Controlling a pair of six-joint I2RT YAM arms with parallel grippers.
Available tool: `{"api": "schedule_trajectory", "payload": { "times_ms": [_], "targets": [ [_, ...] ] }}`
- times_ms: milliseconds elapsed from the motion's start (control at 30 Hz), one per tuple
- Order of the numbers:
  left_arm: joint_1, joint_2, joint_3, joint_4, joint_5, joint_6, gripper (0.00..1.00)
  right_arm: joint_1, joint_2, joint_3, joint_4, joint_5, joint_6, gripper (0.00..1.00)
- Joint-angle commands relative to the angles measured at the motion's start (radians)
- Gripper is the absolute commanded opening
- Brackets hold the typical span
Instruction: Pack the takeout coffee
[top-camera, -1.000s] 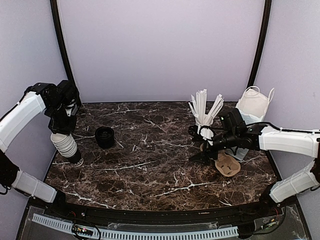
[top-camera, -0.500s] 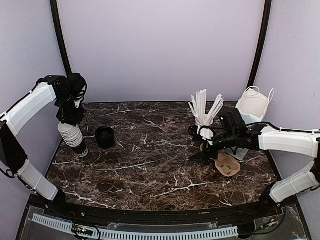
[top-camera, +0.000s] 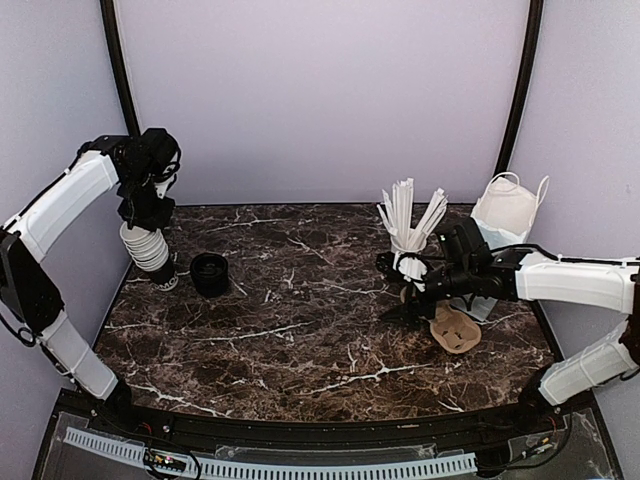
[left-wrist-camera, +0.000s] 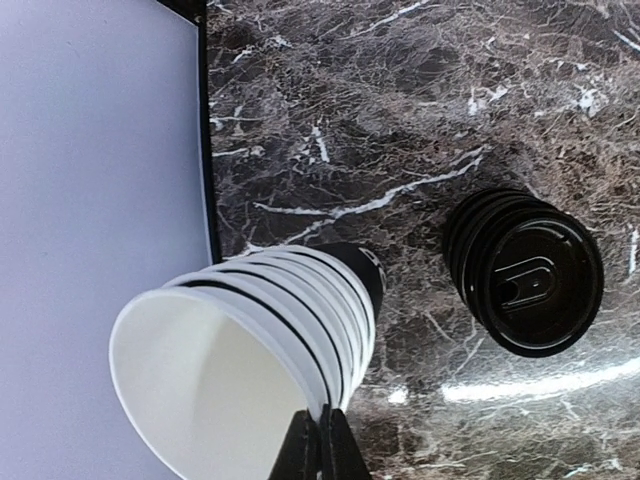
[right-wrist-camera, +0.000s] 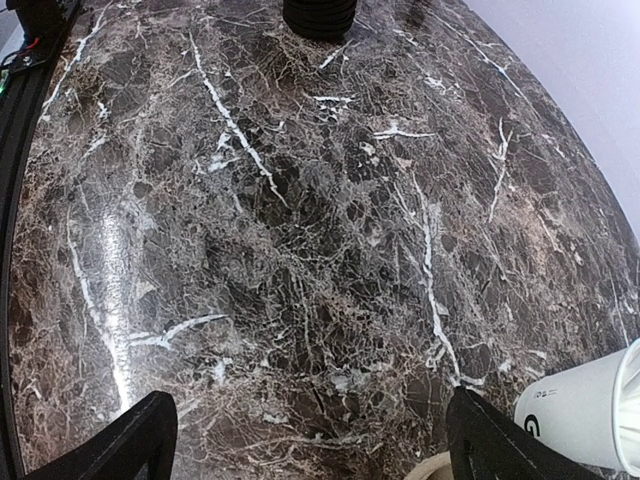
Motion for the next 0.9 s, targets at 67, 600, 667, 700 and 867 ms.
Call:
{"api": "schedule_trajectory", "payload": {
  "times_ms": [67, 600, 667, 700, 867],
  "targets": [
    [-0.083, 0.026, 0.009, -0.032, -0.066, 0.028, 0.0, 0.006, 0.012, -0.006, 0.014, 0.009, -0.012, 0.95],
    [-0.1, 0.055, 0.104, -0.123, -0.241, -0.065, 0.0, 0.005, -0.007, -0.006, 0.002, 0.011, -0.02, 0.95],
    [-0.101, 0.001, 0.059, -0.044, -0.13, -0.068, 0.0, 0.005, -0.01, -0.007, 0.0, 0.01, -0.022, 0.95],
    [-0.102, 0.004, 0.058, -0.053, -0.193, -0.079, 0.0, 0.004, -0.013, -0.007, 0.0, 0.01, -0.023, 0.95],
    [-0.088, 0.038, 0.082, -0.116, -0.133, -0.098, 0.0, 0.005, -0.015, -0.006, -0.003, 0.01, -0.024, 0.95]
  ]
}}
